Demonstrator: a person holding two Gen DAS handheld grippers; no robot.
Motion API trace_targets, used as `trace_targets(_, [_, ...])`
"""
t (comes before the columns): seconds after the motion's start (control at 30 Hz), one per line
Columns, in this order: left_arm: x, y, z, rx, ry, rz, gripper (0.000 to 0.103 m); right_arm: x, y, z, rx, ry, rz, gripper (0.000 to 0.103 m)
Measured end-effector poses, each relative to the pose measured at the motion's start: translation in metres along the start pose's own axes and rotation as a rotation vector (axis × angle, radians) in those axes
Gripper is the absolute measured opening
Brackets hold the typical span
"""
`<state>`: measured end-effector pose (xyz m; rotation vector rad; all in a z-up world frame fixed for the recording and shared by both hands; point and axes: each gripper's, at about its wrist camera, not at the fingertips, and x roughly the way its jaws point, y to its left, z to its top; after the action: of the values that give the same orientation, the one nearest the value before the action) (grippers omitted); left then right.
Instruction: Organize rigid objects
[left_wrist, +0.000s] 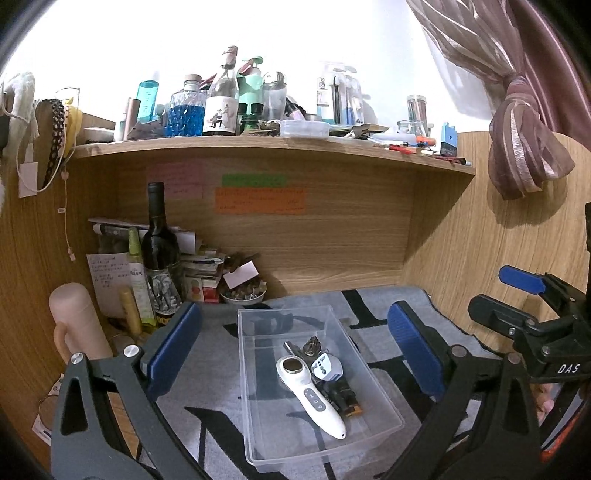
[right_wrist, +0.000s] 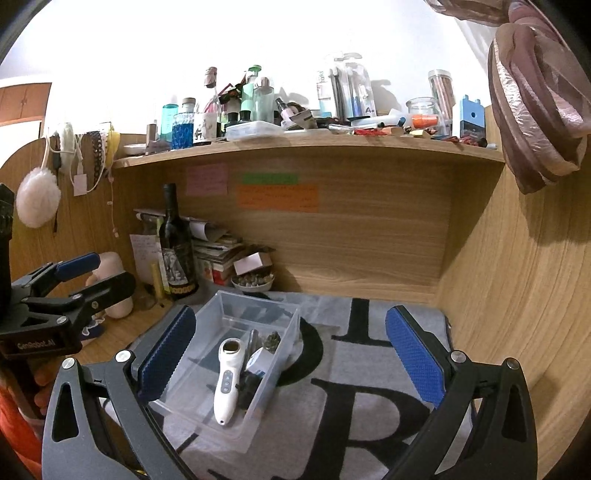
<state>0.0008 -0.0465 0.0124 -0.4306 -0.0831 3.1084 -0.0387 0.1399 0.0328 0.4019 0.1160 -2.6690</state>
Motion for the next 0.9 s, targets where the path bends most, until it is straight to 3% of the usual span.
trace_targets(0.9, [0.003, -0.0037, 0.0, 0.004, -0.004, -0.012, 0.103, 0.0021, -0.0024, 0.0011, -0.007, -0.001, -0.002, 0.103])
